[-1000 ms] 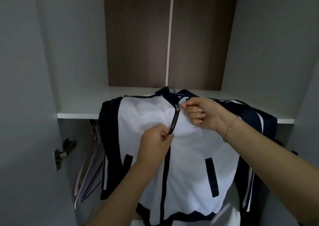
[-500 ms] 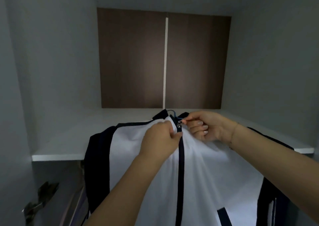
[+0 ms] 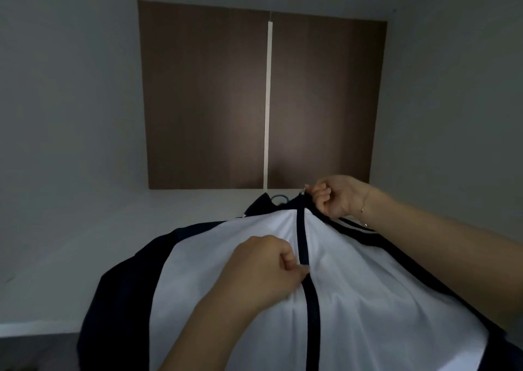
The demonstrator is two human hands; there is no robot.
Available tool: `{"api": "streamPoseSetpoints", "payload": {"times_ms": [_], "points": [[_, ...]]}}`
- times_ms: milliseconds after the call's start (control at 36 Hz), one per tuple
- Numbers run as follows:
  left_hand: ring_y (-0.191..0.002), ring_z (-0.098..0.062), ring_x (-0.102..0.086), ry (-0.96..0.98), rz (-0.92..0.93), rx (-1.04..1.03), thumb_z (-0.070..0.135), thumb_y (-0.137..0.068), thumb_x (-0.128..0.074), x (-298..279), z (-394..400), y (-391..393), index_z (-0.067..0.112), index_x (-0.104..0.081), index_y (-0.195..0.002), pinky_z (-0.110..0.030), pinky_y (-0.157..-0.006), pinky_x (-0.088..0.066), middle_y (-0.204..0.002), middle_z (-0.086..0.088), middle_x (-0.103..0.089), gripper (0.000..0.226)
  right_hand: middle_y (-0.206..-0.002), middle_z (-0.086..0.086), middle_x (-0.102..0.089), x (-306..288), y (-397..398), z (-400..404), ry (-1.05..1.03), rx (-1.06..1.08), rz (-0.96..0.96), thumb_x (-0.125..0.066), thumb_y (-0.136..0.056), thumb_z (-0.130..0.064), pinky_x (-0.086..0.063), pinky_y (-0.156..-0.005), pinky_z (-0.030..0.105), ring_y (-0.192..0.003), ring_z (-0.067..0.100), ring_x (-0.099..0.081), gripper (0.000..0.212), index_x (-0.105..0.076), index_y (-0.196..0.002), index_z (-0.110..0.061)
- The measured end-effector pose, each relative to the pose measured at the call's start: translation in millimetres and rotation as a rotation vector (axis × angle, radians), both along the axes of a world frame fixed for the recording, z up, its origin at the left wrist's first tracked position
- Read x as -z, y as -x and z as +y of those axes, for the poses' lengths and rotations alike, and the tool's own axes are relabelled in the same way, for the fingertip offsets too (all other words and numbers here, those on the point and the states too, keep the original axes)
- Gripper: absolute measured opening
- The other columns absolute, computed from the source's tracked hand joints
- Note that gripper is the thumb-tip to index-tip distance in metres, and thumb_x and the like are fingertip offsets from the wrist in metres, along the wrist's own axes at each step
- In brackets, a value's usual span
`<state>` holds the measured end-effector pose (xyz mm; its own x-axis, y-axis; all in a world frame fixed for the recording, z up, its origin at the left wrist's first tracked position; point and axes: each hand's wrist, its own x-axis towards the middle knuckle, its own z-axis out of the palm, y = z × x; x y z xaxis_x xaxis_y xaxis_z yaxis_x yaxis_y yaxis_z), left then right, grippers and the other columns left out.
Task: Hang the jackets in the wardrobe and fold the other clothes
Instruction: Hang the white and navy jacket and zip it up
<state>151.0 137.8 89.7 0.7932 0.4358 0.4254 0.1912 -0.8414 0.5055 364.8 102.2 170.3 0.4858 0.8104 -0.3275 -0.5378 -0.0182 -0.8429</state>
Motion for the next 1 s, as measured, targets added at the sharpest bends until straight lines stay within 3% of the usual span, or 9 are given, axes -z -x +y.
{"api": "streamPoseSetpoints", "payload": {"times_ms": [222,444,528,611,667,750,833,917,1000], "points": [[-0.050,0.007,-0.049,0.009,0.070,0.031,0.047,-0.083,-0.066,-3,5,-2,0.027,-0.055,-0.058,-0.009,-0.046,-0.030,-0.048,0.017,-0.052,0.033,-0.039,-0.004,-0.039,11,-23,34,0.051,-0.032,-0.191,-0.033,-0.094,-0.003,-0.025,-0.028,0.012,-0.025,0.004,-0.029,0.028,-0.051,-0.073,-0.003],[-0.051,0.006,-0.051,0.010,0.331,0.062,0.046,-0.083,-0.069,-45,24,-15,0.026,-0.061,-0.069,-0.011,-0.047,-0.037,-0.062,0.014,-0.055,0.026,-0.067,0.003,-0.058,27,-44,39,0.304,0.108,-1.159,-0.055,-0.093,-0.036,-0.040,-0.040,0.018,-0.051,0.012,-0.053,0.032,-0.060,-0.074,-0.011],[-0.065,-0.002,-0.056,-0.024,0.211,-0.064,0.041,-0.083,-0.069,-66,47,-26,0.022,-0.066,-0.074,-0.017,-0.058,-0.043,-0.069,0.011,-0.060,0.022,-0.073,-0.004,-0.058,24,-50,35,0.561,0.025,-1.549,-0.054,-0.085,-0.061,-0.034,-0.048,0.021,-0.061,0.008,-0.053,0.047,-0.060,-0.076,-0.015],[-0.098,-0.016,-0.060,-0.041,0.203,-0.212,0.048,-0.088,-0.062,-61,75,-34,0.019,-0.063,-0.108,-0.028,-0.086,-0.049,-0.108,0.000,-0.065,0.036,-0.101,-0.005,-0.058,31,-45,31,0.658,-0.186,-1.464,-0.057,-0.078,-0.069,-0.037,-0.052,0.018,-0.074,0.003,-0.052,0.063,-0.060,-0.109,-0.014],[-0.122,-0.024,-0.047,-0.049,0.418,-0.317,0.061,-0.089,-0.052,-47,93,-36,0.020,-0.044,-0.135,-0.039,-0.104,-0.040,-0.135,-0.005,-0.049,0.062,-0.094,-0.009,-0.061,34,-40,29,0.557,-0.208,-1.399,-0.065,-0.076,-0.065,-0.040,-0.045,0.013,-0.072,0.003,-0.054,0.056,-0.060,-0.099,-0.014],[-0.131,-0.029,-0.037,-0.066,0.618,-0.357,0.072,-0.088,-0.037,-32,109,-38,0.020,-0.032,-0.145,-0.045,-0.110,-0.032,-0.146,-0.008,-0.036,0.078,-0.082,-0.006,-0.066,32,-31,21,0.357,-0.228,-1.306,-0.073,-0.076,-0.056,-0.043,-0.047,0.009,-0.072,0.005,-0.062,0.042,-0.064,-0.088,-0.016],[-0.118,-0.026,-0.048,-0.087,0.499,-0.341,0.069,-0.088,-0.042,-30,108,-35,0.023,-0.049,-0.125,-0.045,-0.104,-0.037,-0.128,-0.007,-0.049,0.060,-0.081,-0.001,-0.072,30,-21,14,0.172,-0.161,-1.249,-0.079,-0.075,-0.041,-0.050,-0.054,0.015,-0.073,0.010,-0.067,0.032,-0.070,-0.087,-0.013],[-0.085,-0.015,-0.056,-0.049,0.214,-0.201,0.054,-0.092,-0.052,-30,101,-27,0.024,-0.053,-0.087,-0.031,-0.080,-0.044,-0.088,0.003,-0.057,0.030,-0.071,-0.004,-0.070,25,-10,-1,0.043,-0.022,-1.345,-0.082,-0.072,-0.039,-0.049,-0.056,0.014,-0.064,0.004,-0.065,0.033,-0.071,-0.083,-0.010],[-0.059,-0.010,-0.044,0.011,-0.048,-0.070,0.040,-0.093,-0.057,-32,85,-15,0.023,-0.047,-0.062,-0.027,-0.060,-0.032,-0.060,0.007,-0.046,0.037,-0.071,-0.008,-0.067,24,5,-29,-0.043,0.141,-1.576,-0.079,-0.069,-0.050,-0.046,-0.057,0.018,-0.062,0.001,-0.060,0.036,-0.067,-0.079,-0.017]]}}
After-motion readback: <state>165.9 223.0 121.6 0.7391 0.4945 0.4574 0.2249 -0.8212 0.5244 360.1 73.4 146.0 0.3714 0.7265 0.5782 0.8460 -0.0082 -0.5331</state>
